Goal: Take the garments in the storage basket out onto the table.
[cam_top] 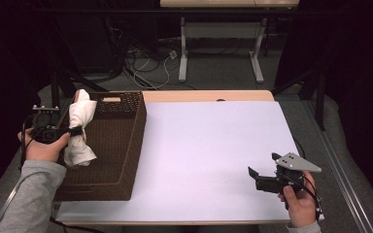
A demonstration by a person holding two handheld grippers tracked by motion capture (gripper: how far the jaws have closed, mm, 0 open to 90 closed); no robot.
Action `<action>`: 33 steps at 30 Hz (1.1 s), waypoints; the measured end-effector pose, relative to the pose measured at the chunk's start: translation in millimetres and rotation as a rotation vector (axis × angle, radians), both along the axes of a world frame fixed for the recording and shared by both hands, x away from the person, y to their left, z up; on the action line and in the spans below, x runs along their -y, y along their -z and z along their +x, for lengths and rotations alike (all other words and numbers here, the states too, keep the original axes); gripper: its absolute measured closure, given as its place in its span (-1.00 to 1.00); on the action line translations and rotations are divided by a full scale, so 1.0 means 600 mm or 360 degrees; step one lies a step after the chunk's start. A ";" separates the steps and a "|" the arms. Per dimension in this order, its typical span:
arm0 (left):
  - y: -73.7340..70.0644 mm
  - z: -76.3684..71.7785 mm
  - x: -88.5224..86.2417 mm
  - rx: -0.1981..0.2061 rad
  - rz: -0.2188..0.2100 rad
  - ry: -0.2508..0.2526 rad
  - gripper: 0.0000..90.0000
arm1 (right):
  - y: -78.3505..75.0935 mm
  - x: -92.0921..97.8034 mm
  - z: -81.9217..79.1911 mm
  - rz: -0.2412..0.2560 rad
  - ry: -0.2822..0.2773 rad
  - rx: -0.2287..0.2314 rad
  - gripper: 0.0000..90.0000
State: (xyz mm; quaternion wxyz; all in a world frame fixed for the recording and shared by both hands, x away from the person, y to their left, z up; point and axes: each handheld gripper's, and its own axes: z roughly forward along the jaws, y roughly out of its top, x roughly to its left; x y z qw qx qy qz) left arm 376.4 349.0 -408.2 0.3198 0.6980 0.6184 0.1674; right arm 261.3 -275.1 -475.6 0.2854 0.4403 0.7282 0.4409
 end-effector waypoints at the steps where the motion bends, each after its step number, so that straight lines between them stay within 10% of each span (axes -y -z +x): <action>1: -0.002 -0.001 0.003 0.0023 0.0003 0.0004 0.59 | 0.000 0.000 0.000 0.0002 0.0003 0.0005 -0.85; 19: -0.033 -0.022 0.049 0.0294 -0.0048 0.0153 0.59 | -0.001 0.001 0.000 0.0012 0.0005 0.0001 -0.85; 33: -0.056 -0.032 0.103 0.0361 -0.0099 0.0255 0.59 | -0.002 0.002 -0.001 0.0014 0.0005 0.0008 -0.85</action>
